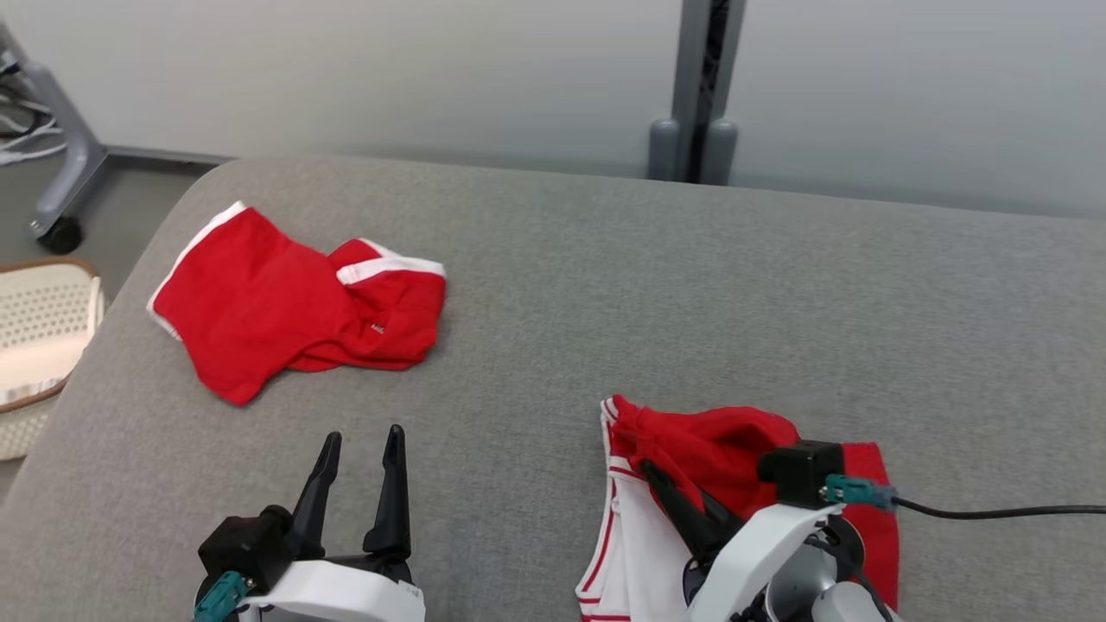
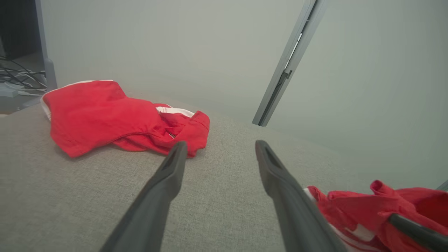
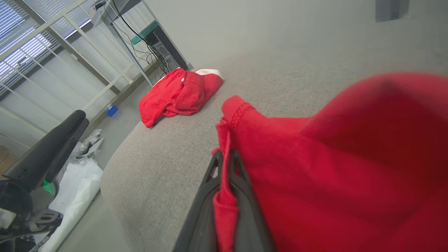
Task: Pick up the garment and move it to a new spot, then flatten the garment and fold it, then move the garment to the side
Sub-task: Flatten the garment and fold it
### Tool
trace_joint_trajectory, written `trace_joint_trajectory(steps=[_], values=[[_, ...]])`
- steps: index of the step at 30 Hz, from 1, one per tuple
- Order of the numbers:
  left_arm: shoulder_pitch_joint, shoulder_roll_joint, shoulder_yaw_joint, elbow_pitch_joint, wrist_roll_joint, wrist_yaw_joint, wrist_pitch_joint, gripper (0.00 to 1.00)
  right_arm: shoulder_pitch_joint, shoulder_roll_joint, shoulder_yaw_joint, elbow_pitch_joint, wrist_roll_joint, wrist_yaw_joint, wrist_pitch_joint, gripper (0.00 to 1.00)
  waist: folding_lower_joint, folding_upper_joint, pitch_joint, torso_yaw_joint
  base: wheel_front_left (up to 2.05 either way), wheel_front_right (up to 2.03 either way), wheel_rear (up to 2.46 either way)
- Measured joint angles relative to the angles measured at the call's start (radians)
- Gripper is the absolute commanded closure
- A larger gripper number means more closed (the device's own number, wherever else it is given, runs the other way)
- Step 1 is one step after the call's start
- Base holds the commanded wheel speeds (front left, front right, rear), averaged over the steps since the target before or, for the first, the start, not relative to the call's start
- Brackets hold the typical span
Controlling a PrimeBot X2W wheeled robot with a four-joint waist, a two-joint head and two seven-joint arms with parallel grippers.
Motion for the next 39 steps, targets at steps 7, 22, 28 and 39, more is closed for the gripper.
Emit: trace_joint_trajectory(steps=[7,22,28,39], values=[[-0.017,0.0,-0.013,0.003,-0.015,0.003,0.0,0.0,-0.041,0.0,0.03,0.082,0.012,0.0,-0.023,1.0,0.0,0.0,0.042,0.053,0.0,0.0,0.0],[-0.032,0.0,-0.012,0.017,-0.016,0.006,0.0,0.0,-0.103,0.0,0.141,0.189,0.106,0.0,-0.06,0.0,0.0,0.0,0.048,0.068,0.0,0.0,0.0],[-0.028,0.0,0.001,0.021,-0.005,0.003,0.0,0.0,-0.109,0.0,0.176,0.115,0.14,0.0,-0.056,0.0,0.0,0.0,0.002,0.036,0.0,0.0,0.0],[0.008,0.0,0.033,-0.005,0.012,0.001,0.0,0.0,-0.107,-0.011,0.005,-0.091,0.034,0.0,-0.001,0.0,0.0,0.0,-0.076,-0.086,0.0,0.0,0.0]])
